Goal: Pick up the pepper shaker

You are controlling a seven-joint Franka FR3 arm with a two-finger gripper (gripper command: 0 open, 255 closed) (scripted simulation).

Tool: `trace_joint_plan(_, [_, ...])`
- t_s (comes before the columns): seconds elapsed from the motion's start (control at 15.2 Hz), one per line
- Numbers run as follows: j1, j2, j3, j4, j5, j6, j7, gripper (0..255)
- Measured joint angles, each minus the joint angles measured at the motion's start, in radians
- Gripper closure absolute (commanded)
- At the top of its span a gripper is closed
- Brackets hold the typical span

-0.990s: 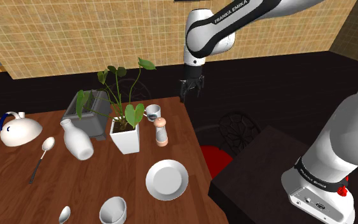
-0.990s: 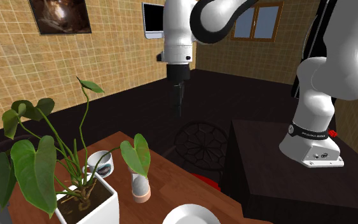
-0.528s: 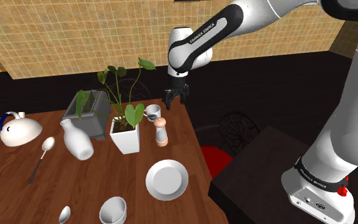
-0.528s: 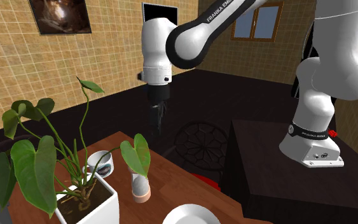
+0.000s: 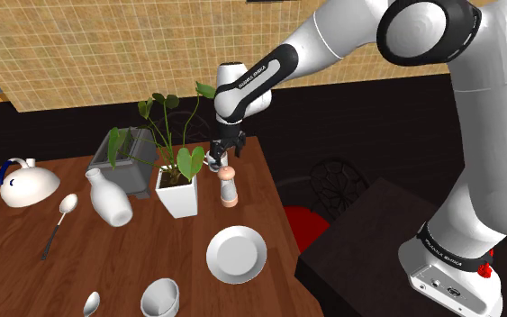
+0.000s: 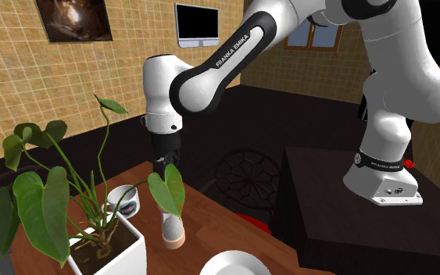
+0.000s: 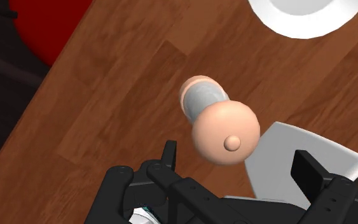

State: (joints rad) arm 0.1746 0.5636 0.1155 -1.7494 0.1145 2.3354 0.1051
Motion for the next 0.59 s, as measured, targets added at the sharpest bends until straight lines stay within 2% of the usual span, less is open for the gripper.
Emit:
trace_joint_plan(0.2, [0.013, 0.092, -0.003, 0.094, -0.01, 0.002, 0.006, 0])
trace_joint_plan(0.59, [0.019, 0.16, -0.005, 0.123, -0.013, 0.041, 0.004, 0])
